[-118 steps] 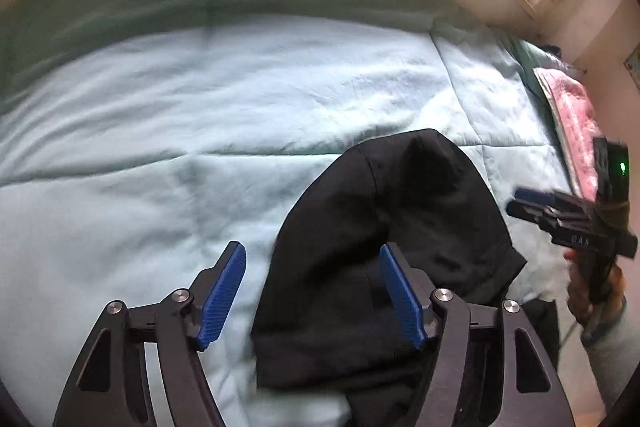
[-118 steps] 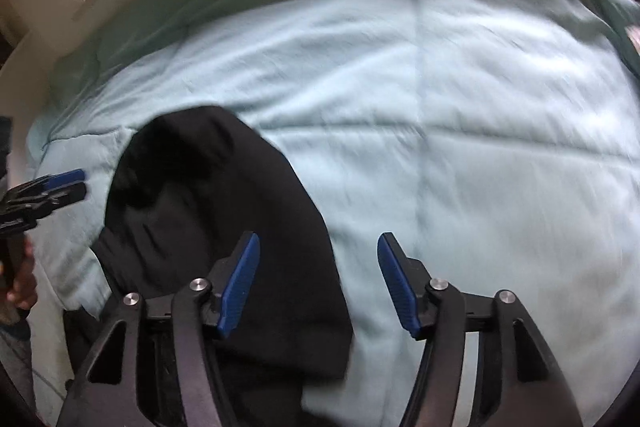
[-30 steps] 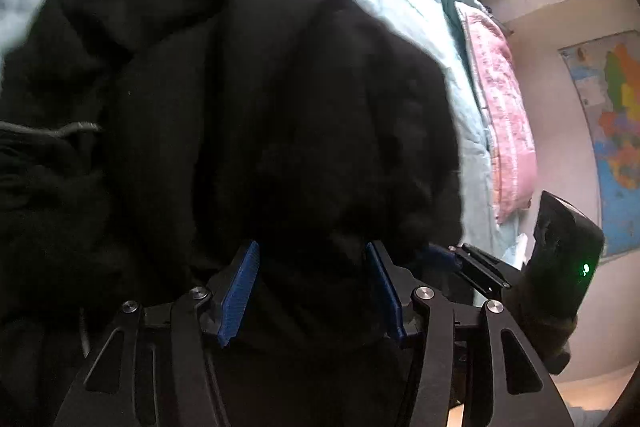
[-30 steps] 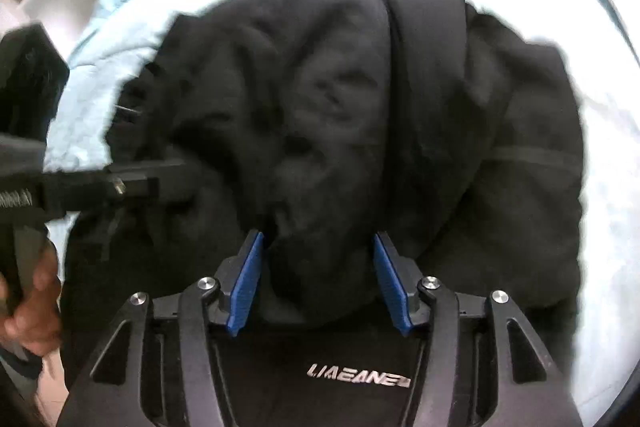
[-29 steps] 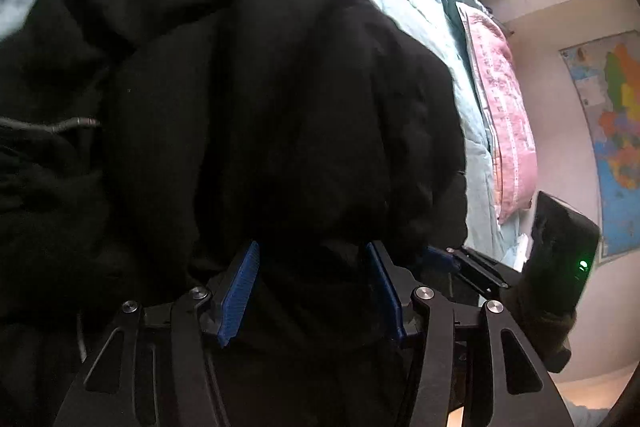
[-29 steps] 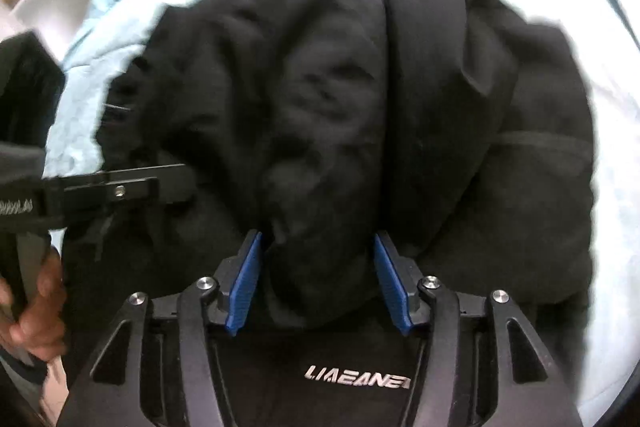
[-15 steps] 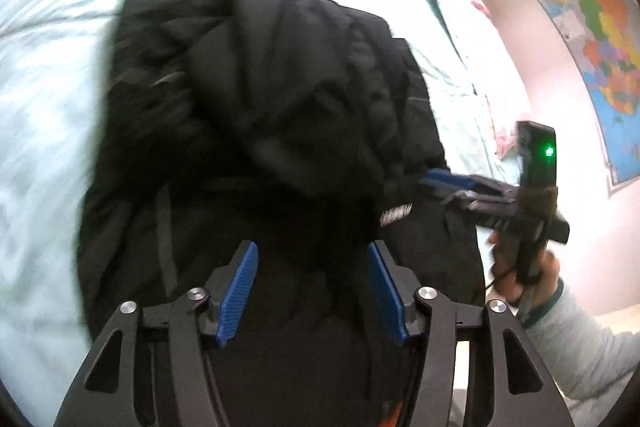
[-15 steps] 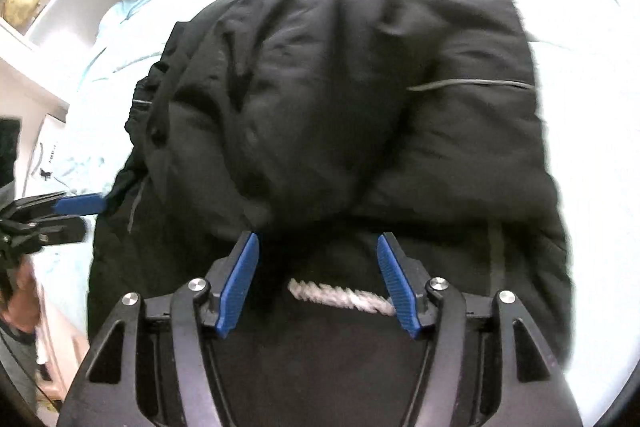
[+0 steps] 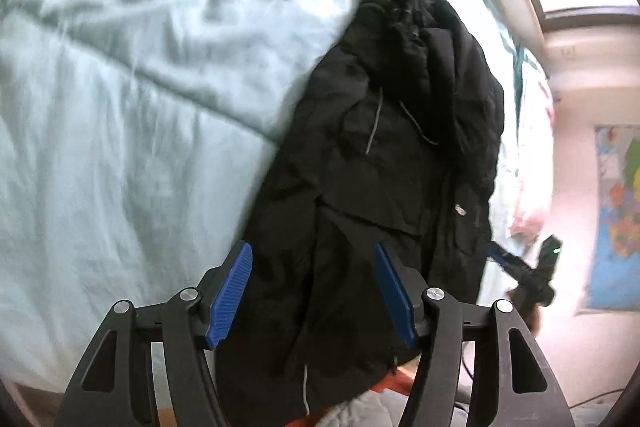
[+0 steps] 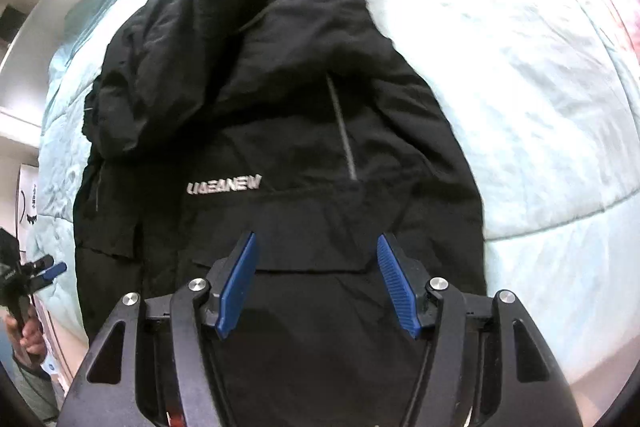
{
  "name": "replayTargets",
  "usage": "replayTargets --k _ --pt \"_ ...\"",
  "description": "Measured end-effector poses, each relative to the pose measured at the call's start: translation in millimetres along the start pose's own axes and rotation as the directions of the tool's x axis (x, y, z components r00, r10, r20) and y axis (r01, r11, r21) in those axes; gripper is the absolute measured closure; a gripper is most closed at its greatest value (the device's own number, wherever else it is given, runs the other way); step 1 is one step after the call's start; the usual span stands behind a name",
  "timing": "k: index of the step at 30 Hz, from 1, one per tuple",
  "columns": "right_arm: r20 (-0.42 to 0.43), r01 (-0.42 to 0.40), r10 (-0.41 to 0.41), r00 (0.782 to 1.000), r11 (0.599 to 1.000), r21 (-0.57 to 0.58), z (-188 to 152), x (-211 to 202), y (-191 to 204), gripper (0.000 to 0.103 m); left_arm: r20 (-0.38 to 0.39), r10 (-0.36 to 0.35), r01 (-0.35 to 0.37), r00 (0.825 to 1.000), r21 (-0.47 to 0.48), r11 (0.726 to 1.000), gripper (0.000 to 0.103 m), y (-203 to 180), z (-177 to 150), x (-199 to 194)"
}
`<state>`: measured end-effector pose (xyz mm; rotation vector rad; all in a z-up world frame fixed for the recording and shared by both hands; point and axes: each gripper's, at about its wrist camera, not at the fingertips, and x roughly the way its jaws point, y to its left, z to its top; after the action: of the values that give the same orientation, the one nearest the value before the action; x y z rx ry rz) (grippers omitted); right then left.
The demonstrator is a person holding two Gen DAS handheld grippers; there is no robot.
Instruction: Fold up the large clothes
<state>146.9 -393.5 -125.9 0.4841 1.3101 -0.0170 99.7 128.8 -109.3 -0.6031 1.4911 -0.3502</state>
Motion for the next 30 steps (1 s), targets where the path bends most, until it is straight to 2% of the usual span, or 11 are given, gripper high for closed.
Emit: replayTargets --k 4,9,12,14,16,19,20,21,24,25,30 --pt "-0.002 0.036 -0.036 0.999 0.999 -0.014 -6.9 -3.0 -2.8 0.038 -0.024 -0.038 0.036 0.999 -0.064 0.997 0.038 19.5 -11.9 18.2" --pt "-0.025 0.058 -0.058 0.998 0.998 -0.005 -14.6 0.1 -7.2 0.038 0.035 0.021 -0.018 0.999 -0.077 0.997 0.038 31.1 -17.2 26.3" --pt "-0.036 0.068 -0.068 0.997 0.998 0.0 -18.8 0.8 -11.0 0.038 0.035 -0.047 0.05 0.998 -0.073 0.996 0.038 33.4 -16.8 33.6" --pt "-0.038 0.07 -0.07 0.997 0.997 -0.01 -21.4 -0.4 -12.5 0.038 -0.01 -0.144 0.143 0.989 -0.072 0.987 0.038 33.1 -17.7 43.3" --pt "-0.039 0.08 -0.081 0.996 0.997 -0.02 -24.6 -3.6 -14.4 0.038 -0.035 -0.251 0.249 0.967 -0.066 0.966 0.039 25.6 -21.4 49.0" --pt "-0.039 0.086 -0.087 0.995 0.996 -0.029 -30.5 -11.9 -19.8 0.038 -0.036 -0.445 0.444 0.895 -0.026 0.896 0.038 3.1 -28.6 40.6" --pt "-0.038 0.08 -0.082 0.996 0.996 -0.034 -34.6 -16.1 -22.8 0.038 -0.034 -0.45 0.449 0.893 -0.014 0.893 0.038 -2.2 -29.2 39.6" --pt "-0.04 0.078 -0.079 0.996 0.996 -0.04 -39.2 -19.6 -26.7 0.038 -0.041 -0.424 0.425 0.905 -0.005 0.905 0.038 -6.0 -29.1 41.2" --pt "-0.07 0.083 -0.086 0.994 0.996 -0.041 -54.8 -22.1 -41.8 0.038 -0.091 -0.228 0.229 0.969 0.01 0.973 0.038 -3.9 -28.2 61.9" --pt "-0.081 0.083 -0.086 0.993 0.996 -0.033 -59.9 -21.7 -46.7 0.038 -0.133 -0.163 0.166 0.978 0.01 0.986 0.039 -0.5 -30.5 73.7" --pt "-0.136 0.086 -0.081 0.987 0.996 0.029 -94.1 -17.8 -77.2 0.038 -0.217 -0.143 0.153 0.966 0.029 0.988 0.039 -11.3 -42.4 89.9"
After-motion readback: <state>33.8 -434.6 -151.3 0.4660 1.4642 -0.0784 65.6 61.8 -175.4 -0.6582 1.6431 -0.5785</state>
